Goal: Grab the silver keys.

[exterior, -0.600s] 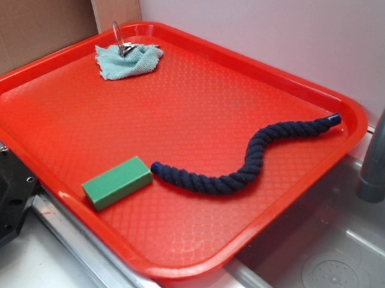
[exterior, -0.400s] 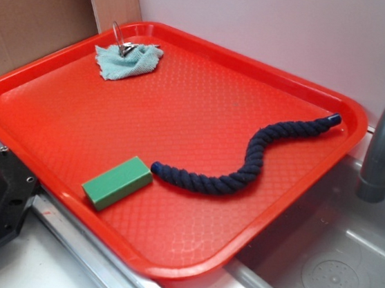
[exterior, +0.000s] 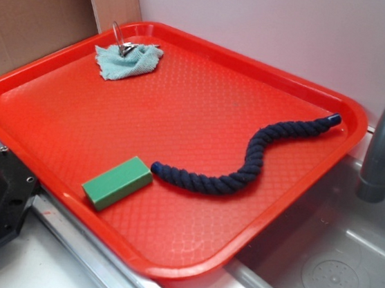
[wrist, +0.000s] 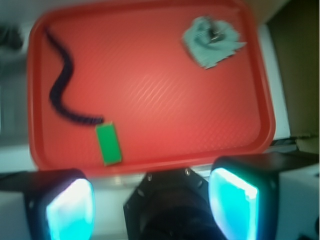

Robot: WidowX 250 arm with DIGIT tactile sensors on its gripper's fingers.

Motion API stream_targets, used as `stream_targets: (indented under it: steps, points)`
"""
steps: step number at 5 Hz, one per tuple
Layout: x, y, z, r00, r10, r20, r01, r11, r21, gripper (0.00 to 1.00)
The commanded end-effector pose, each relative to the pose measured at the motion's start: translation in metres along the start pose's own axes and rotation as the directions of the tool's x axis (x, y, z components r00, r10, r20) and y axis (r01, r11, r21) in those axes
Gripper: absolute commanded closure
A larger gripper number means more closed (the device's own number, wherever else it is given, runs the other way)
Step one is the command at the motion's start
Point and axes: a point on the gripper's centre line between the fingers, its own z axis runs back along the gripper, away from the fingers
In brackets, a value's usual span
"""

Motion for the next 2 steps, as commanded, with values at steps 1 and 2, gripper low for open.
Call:
stream_targets:
  steps: [1,2]
  points:
    - [0.031,0.026,-0.038,0.906,0.374,0.198,-0.385,0.923,0.019,0.0]
    - [0.063,0.046,-0.07,0.835,0.479,0.269,-0.507,0.861,0.038,0.0]
